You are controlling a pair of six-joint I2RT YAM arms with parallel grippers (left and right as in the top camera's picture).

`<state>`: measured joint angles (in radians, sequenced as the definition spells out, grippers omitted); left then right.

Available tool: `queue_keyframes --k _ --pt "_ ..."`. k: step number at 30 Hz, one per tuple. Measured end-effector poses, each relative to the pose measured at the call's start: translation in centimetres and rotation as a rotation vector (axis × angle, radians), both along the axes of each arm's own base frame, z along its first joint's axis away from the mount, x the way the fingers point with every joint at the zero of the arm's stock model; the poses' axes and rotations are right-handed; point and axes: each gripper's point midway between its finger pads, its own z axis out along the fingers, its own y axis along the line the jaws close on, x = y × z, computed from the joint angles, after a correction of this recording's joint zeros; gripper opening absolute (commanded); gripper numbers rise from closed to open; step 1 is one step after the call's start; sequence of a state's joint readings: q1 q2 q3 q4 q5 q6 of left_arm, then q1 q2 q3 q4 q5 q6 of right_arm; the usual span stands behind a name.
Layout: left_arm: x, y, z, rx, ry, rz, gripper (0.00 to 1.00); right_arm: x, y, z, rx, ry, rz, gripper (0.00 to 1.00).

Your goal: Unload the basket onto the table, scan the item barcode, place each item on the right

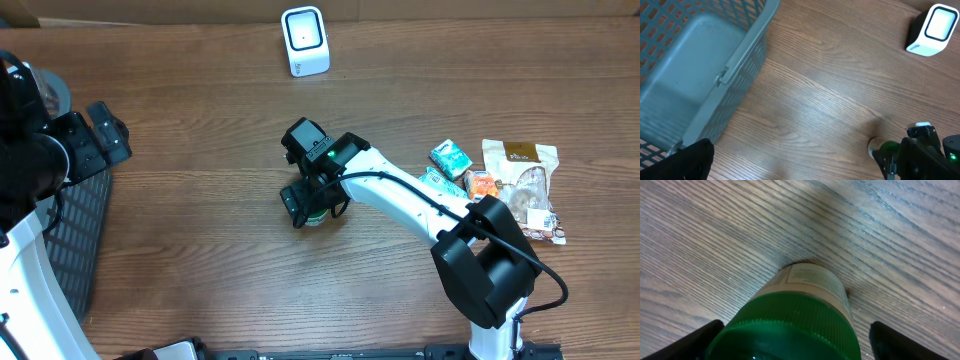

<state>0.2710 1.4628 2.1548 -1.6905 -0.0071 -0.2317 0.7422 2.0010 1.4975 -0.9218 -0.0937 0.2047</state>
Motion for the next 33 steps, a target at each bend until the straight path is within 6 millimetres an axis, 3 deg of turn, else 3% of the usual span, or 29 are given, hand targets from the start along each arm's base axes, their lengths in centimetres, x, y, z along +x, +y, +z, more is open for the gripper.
queue_keyframes --k 4,17,21,26,33 --pt "0.0 0.0 0.0 0.000 0.000 0.000 1.00 -0.1 -0.1 0.0 -0.002 0.006 0.001 0.66" --pt "0.0 0.0 0.0 0.000 0.000 0.000 1.00 -0.7 -0.7 1.4 -0.039 0.042 0.003 0.63" --pt "0.0 0.0 0.0 0.000 0.000 0.000 1.00 -0.2 0.0 3.2 -0.008 0.018 0.009 0.61" --pt "0.0 0.0 0.0 0.000 0.000 0.000 1.00 -1.2 0.9 6.0 0.093 0.022 0.066 0.60" --pt "0.0 0.0 0.0 0.000 0.000 0.000 1.00 -2.4 2.1 12.3 0.400 0.079 0.171 0.59"
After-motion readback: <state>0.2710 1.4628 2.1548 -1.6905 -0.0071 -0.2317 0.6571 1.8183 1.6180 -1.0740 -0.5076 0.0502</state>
